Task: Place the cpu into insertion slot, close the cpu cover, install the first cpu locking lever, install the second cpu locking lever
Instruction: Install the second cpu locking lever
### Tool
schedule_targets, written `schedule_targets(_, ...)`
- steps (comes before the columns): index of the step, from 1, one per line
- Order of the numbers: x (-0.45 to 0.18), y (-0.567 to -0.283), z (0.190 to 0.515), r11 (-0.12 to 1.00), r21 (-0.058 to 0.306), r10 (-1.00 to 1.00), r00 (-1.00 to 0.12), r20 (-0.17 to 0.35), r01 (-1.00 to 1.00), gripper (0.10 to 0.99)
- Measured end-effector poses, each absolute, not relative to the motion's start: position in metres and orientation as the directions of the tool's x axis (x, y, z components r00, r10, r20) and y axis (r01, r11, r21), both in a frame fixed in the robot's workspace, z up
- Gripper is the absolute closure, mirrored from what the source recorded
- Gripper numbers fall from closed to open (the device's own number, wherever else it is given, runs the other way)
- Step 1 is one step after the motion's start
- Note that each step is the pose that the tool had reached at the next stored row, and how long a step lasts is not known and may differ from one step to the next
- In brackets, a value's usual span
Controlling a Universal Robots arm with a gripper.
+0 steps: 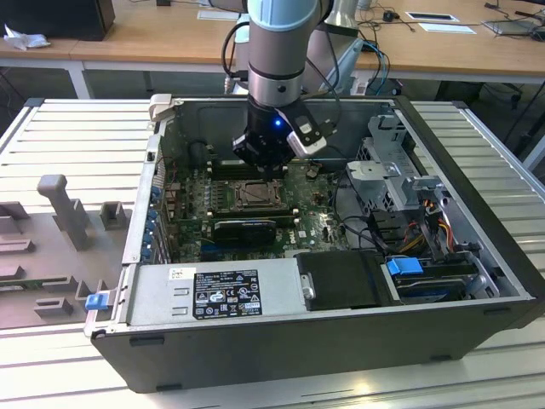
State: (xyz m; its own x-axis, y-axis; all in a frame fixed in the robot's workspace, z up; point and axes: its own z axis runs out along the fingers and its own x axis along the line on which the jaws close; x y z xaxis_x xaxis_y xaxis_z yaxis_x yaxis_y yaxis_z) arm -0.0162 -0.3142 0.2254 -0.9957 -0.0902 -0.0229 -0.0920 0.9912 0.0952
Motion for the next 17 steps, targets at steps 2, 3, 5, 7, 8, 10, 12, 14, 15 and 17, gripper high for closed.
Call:
schedule_targets(2,-0.016,-0.314,0.233,0.991,0.095,-0.09,-0.996,-0.023,-0.092,0.98)
schedule_targets(3,-0.016,-0.314,0.235,0.991,0.095,-0.09,-0.996,-0.023,-0.092,0.98)
schedule_targets(5,-0.016,-0.314,0.242,0.991,0.095,-0.09,-0.996,-0.023,-0.092,0.98)
schedule_targets(7,-0.016,-0.314,0.245,0.991,0.095,-0.09,-0.996,-0.023,-0.092,0.98)
schedule_targets(8,-0.016,-0.315,0.245,0.991,0.096,-0.09,-0.996,-0.023,-0.092,0.98)
schedule_targets(10,-0.016,-0.318,0.245,0.991,0.095,-0.09,-0.996,-0.023,-0.092,0.98)
schedule_targets(12,-0.016,-0.321,0.245,0.991,0.095,-0.09,-0.996,-0.023,-0.092,0.98)
schedule_targets(14,-0.016,-0.324,0.245,0.991,0.095,-0.09,-0.996,-0.023,-0.092,0.98)
schedule_targets(15,-0.016,-0.326,0.245,0.991,0.095,-0.09,-0.996,-0.023,-0.092,0.98)
schedule_targets(17,-0.016,-0.33,0.245,0.991,0.095,-0.09,-0.996,-0.023,-0.092,0.98)
